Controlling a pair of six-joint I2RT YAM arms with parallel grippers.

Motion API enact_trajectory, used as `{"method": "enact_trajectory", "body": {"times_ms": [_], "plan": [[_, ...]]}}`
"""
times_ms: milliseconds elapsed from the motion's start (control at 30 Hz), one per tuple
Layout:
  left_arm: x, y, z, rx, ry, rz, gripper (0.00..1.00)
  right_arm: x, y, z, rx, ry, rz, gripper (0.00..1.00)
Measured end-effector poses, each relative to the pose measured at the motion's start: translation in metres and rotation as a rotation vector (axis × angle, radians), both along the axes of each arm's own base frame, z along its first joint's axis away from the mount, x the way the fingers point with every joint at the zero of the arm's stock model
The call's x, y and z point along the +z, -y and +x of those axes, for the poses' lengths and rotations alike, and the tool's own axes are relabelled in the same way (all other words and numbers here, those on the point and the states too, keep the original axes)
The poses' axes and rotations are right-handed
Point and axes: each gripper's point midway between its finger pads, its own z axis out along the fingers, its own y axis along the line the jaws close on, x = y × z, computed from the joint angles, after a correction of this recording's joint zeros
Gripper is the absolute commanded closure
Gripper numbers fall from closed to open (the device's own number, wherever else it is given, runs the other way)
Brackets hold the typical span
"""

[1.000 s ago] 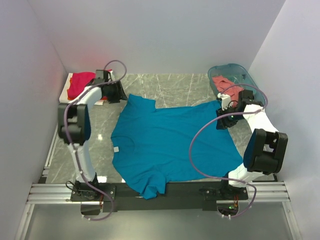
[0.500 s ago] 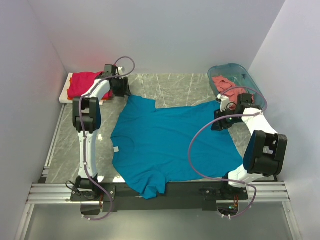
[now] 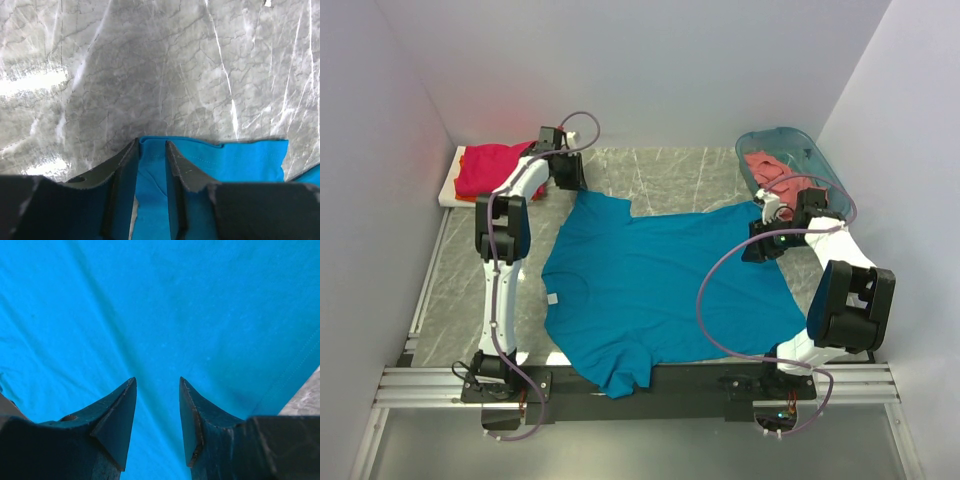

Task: Fold and stack the t-shirts
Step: Flatten the tshirt out

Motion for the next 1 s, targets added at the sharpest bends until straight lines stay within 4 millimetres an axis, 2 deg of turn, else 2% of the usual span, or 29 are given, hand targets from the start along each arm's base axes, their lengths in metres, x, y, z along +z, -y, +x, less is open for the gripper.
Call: {"method": "enact_trajectory", "body": {"times_ms": [433, 800, 1000], "plan": [[-0.0041, -0.0048, 0.0015, 0.036, 0.014, 0.105, 0.65, -0.0014, 0.001, -0.0004, -0.002, -0.006, 0.006, 0.53], [-0.0056, -0.0062, 0.0031, 0.061, 0.042, 0.231, 0.78, -0.0023, 0.0007, -0.0014, -0.003, -0.013, 0.009, 0.53], [-0.0054, -0.0075, 0.0032, 0.07, 0.047, 0.254, 0.8, -0.0017, -0.0004, -0.0016, 0.0, -0.012, 0.016, 0.53]]}}
